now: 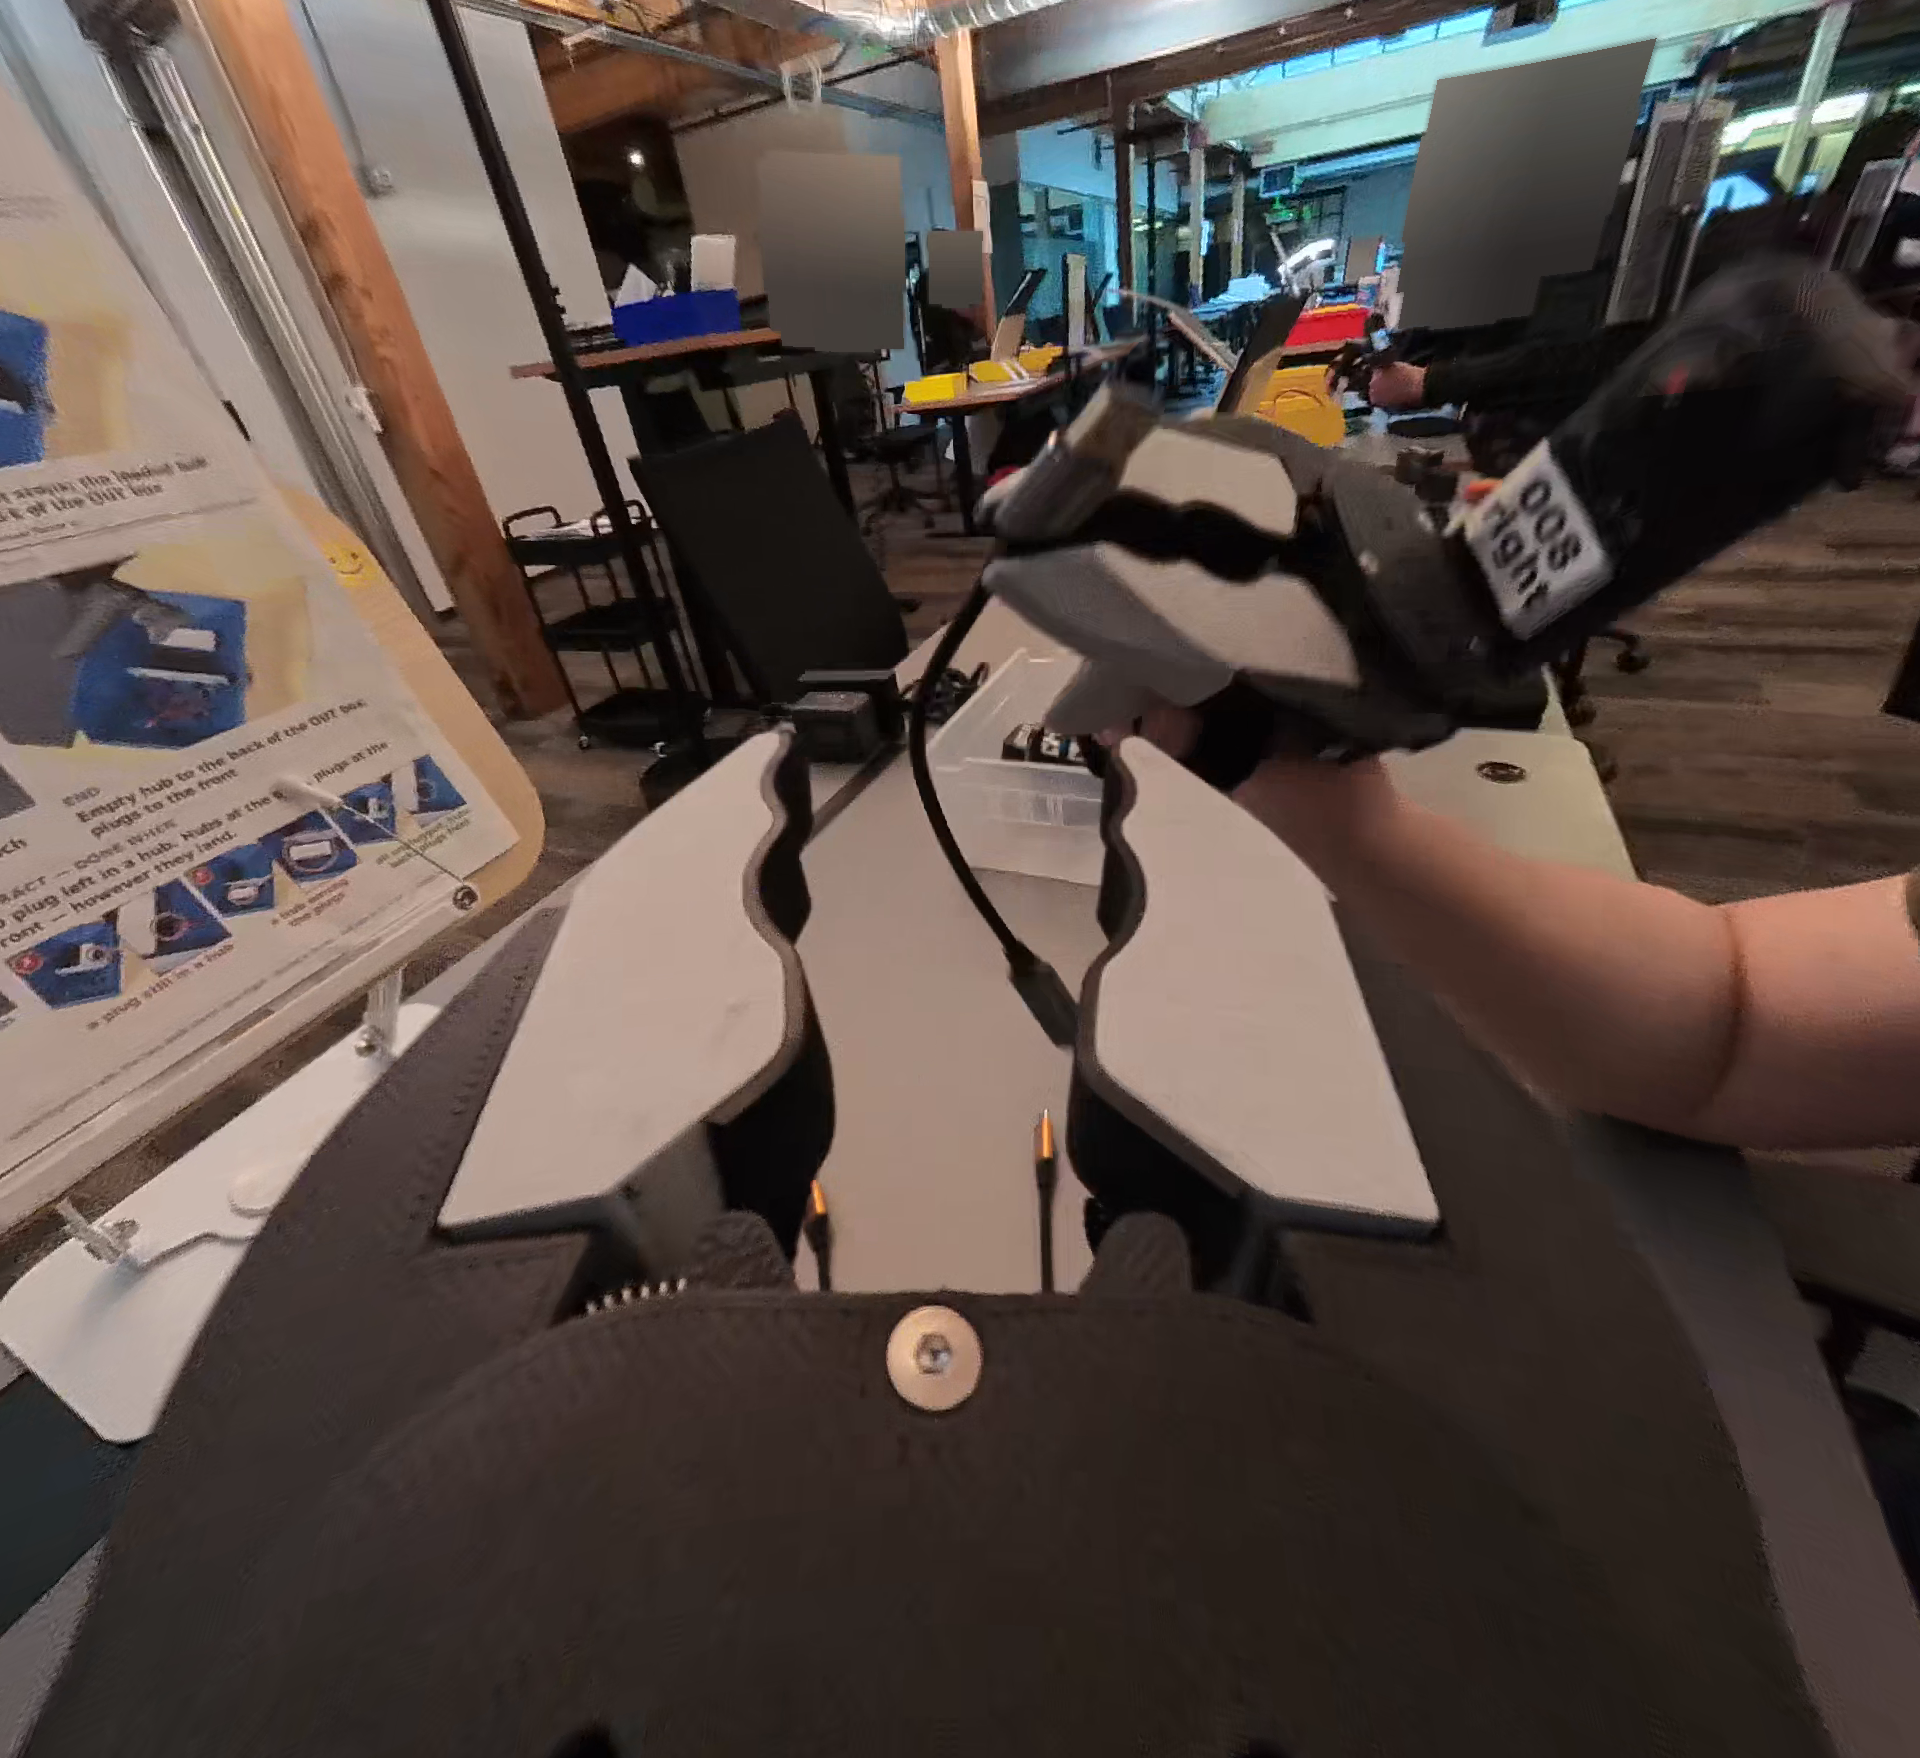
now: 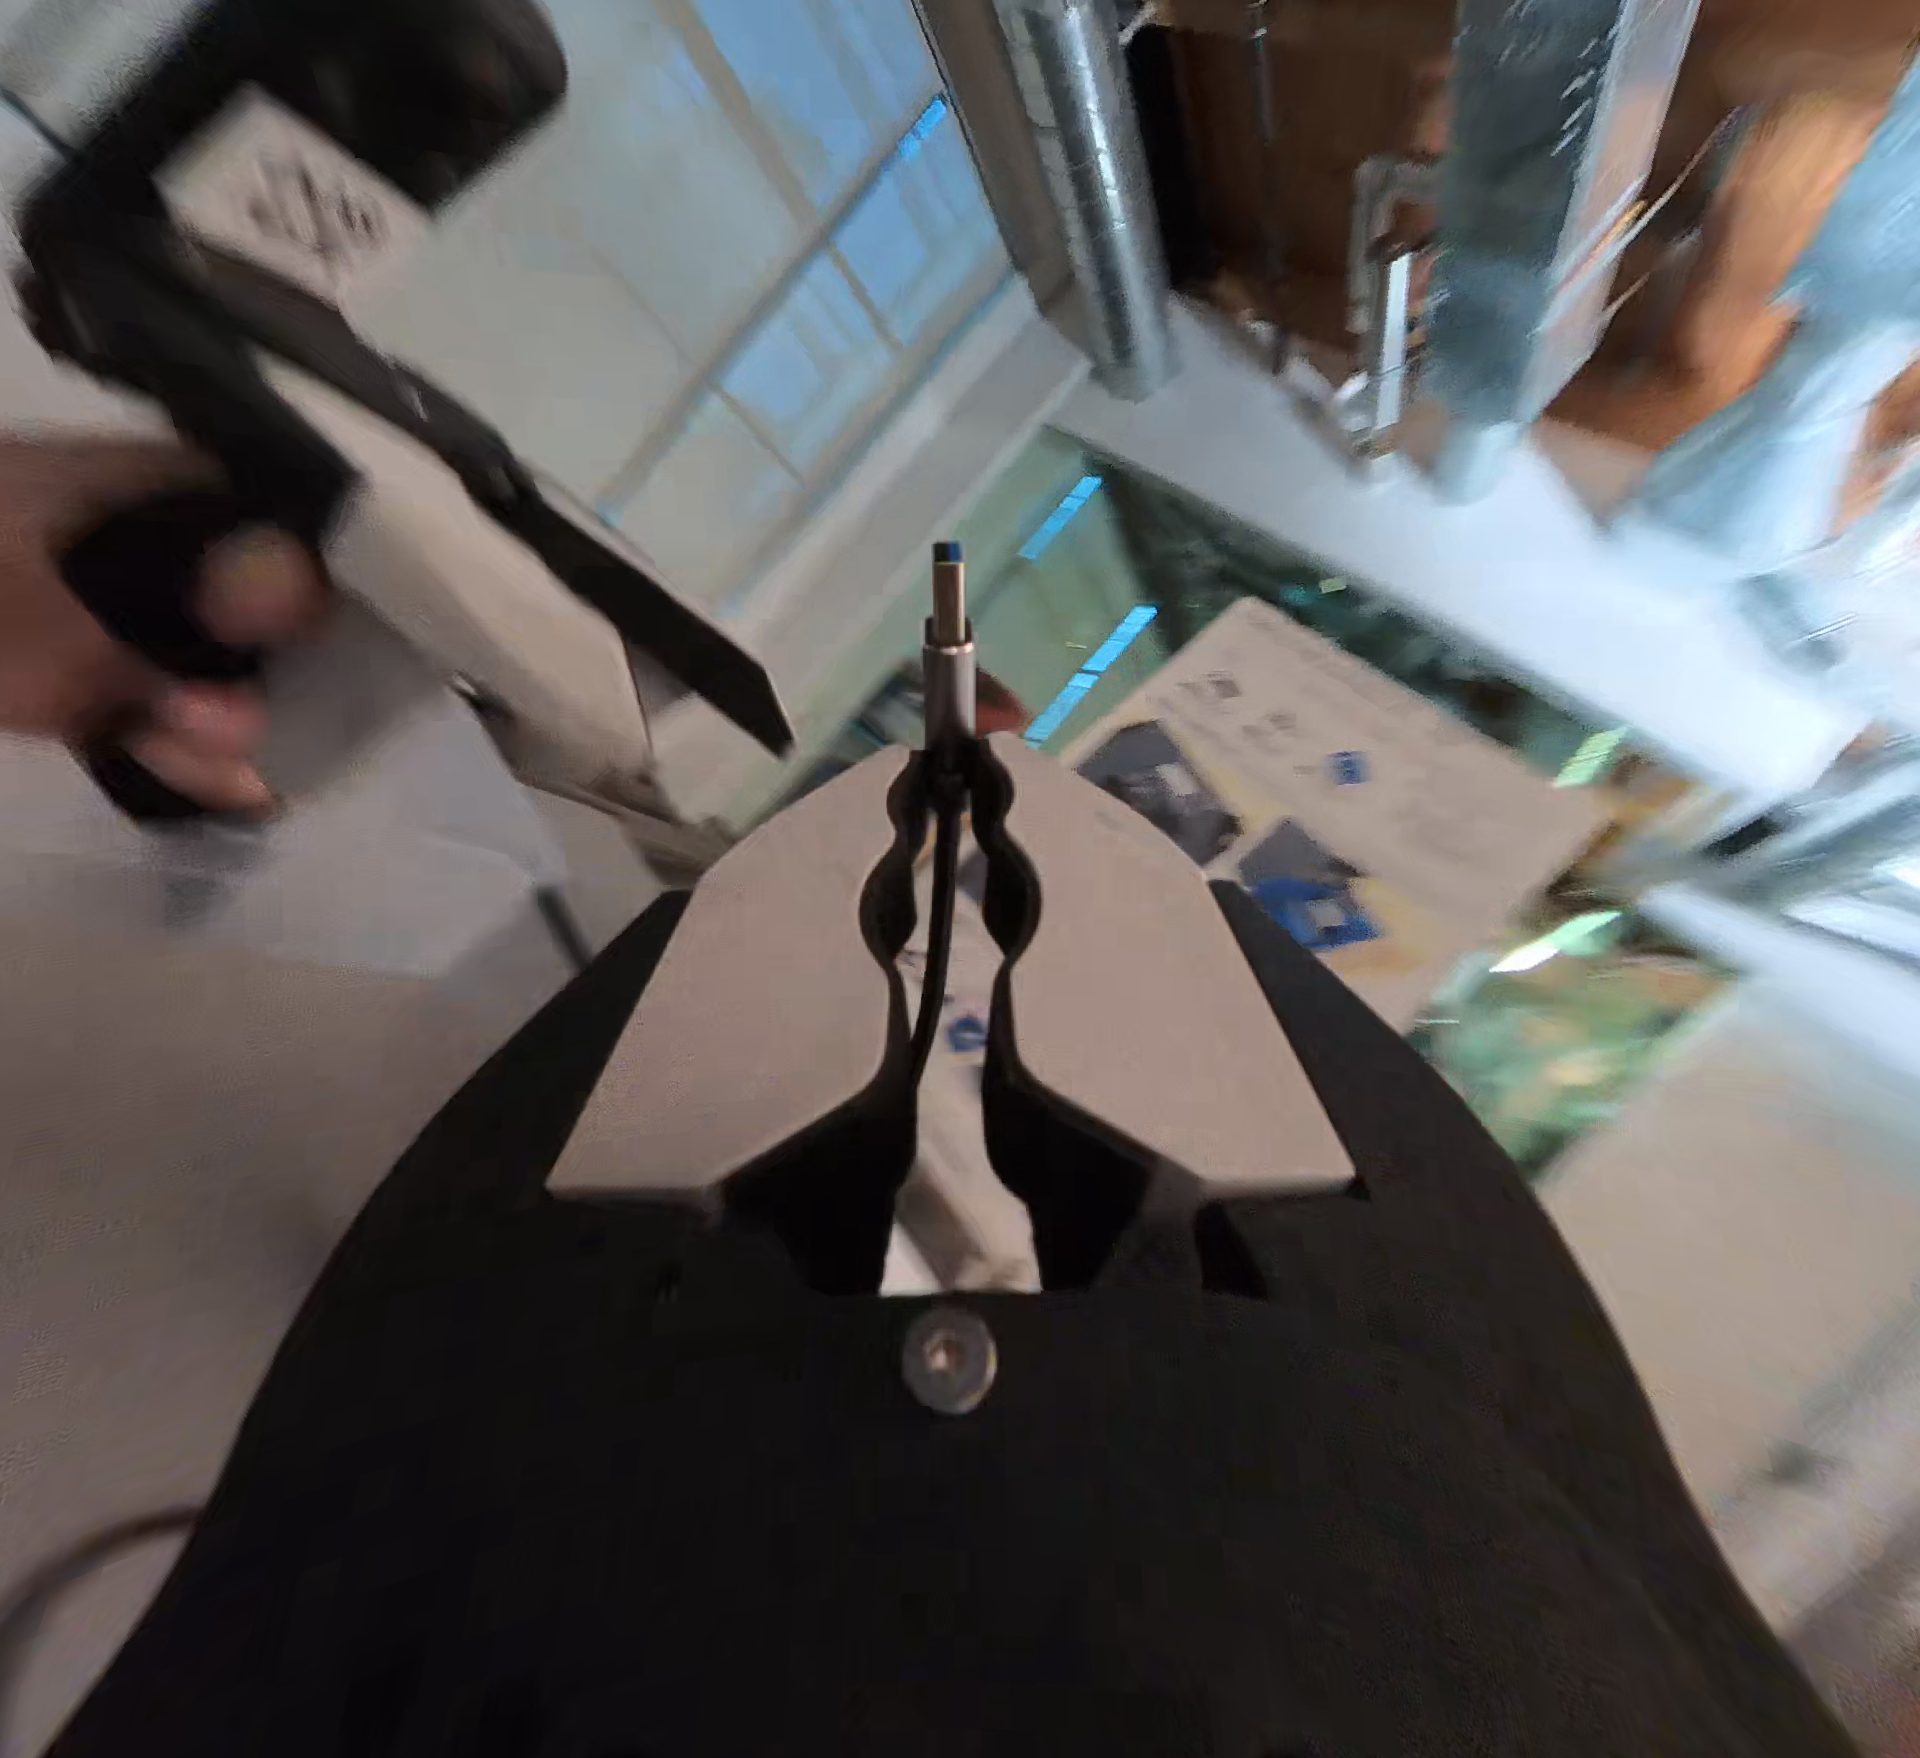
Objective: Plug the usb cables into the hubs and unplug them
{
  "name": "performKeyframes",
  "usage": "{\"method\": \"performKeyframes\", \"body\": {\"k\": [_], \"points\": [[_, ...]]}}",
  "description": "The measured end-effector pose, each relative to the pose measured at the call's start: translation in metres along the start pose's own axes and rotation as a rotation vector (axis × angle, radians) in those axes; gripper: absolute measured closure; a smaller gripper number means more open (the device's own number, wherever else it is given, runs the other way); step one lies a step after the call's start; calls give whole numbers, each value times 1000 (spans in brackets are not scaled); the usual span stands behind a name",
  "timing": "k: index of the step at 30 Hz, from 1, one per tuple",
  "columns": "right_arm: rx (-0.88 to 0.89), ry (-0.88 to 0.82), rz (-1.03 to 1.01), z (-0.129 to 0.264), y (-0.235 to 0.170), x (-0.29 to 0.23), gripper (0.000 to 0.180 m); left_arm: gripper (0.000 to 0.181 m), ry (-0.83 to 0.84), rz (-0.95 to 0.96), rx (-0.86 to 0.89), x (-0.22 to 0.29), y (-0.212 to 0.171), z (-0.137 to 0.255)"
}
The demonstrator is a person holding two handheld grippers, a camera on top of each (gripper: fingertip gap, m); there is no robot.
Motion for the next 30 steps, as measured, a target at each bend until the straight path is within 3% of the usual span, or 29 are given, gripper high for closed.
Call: {"method": "performKeyframes", "body": {"k": [3, 11, 24, 30], "points": [[-29, -39, 235, 1, 4, -8, 172, 136, 44, -14, 11, 3, 16, 17], [-56, -31, 356, 0, 7, -16, 172, 141, 122, -6, 11, 7, 39, 49], [-73, -20, 402, -2, 4, -20, 172, 138, 100, -24, -145, 9, 21, 26], [-95, -15, 470, -7, -2, -29, 172, 134, 84, -38, -140, 16, 11, 7]]}}
Point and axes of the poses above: each gripper's, where its closed fingertips meet, z back along the fingers, y out of its top, x = y × z across the jaws, the point moved 9 cm from there along z, back along the fingers, and after that the axes turned 1 degree about -z, right-handed, at the moved point
